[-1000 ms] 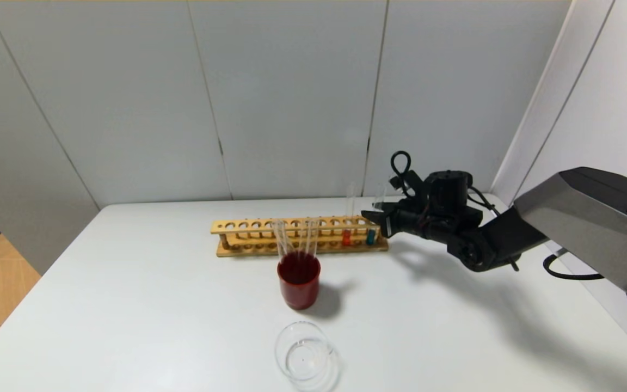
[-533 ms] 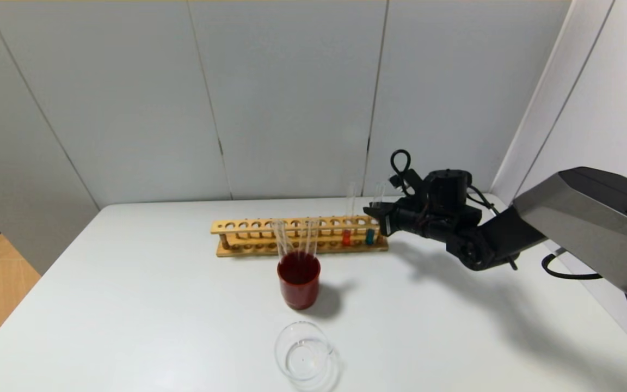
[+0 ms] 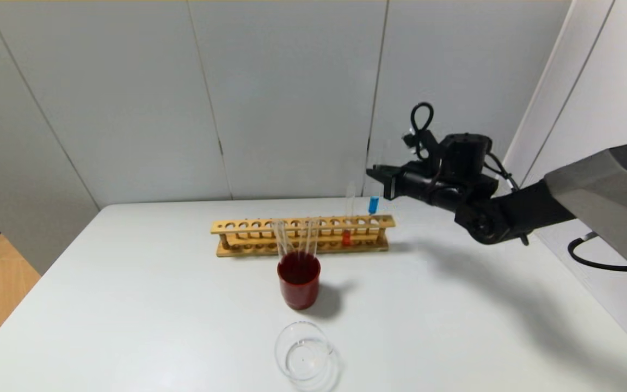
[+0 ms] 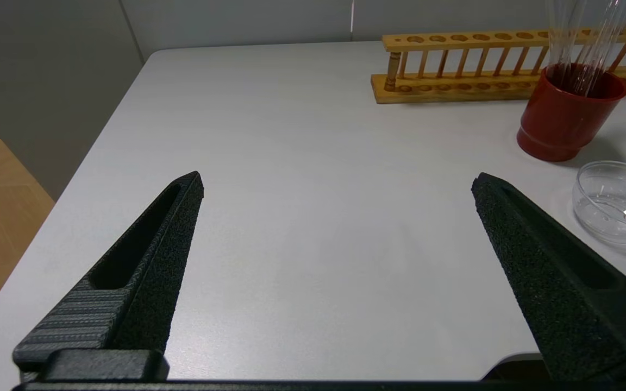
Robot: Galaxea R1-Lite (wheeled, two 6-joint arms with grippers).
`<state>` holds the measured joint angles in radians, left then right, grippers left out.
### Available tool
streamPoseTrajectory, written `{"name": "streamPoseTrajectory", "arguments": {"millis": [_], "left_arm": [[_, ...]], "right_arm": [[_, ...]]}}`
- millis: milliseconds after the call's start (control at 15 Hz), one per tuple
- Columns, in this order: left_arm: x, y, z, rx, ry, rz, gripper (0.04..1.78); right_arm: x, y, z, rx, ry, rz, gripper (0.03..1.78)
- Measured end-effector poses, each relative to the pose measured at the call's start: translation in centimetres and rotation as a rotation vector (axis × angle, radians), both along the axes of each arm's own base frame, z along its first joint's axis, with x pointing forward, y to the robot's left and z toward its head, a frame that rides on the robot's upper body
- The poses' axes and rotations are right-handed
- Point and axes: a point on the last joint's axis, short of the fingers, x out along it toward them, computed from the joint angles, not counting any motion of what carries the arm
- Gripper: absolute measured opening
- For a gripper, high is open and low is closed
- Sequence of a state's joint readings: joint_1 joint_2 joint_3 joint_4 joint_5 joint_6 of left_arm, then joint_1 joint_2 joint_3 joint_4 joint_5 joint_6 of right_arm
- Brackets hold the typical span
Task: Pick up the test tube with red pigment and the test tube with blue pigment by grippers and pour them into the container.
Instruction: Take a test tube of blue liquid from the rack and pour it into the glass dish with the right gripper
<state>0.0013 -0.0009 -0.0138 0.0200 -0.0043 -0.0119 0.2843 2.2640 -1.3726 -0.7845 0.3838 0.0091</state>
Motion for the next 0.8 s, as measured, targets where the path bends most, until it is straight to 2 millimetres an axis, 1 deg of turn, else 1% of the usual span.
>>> {"name": "streamPoseTrajectory", "arguments": {"millis": [200,333,467,533,600,800], "left_arm": [[0.0,0.0,0.0,0.0,0.0,0.0,1.75],[0.0,0.0,0.0,0.0,0.0,0.001,1.75],[0.0,0.0,0.0,0.0,0.0,0.001,1.75],[0.0,0.0,0.0,0.0,0.0,0.0,1.75],[0.0,0.0,0.0,0.0,0.0,0.0,1.75],[0.0,0.0,0.0,0.0,0.0,0.0,1.75]], "right_arm": [[-1.2,-0.6,5.4,0.039,-0.088,-0.006,0.34],[-2.7,-1.1,8.5,0.048,-0.112,-0.009,0.34],[-4.7,-1.7,11.1,0.057,-0.146,-0.009,0.34],[-6.1,-2.0,12.1,0.058,-0.159,-0.006,0.34],[-7.5,-2.2,12.7,0.055,-0.161,0.0,0.34],[-12.4,-2.5,12.9,0.032,-0.148,0.032,0.34]]}}
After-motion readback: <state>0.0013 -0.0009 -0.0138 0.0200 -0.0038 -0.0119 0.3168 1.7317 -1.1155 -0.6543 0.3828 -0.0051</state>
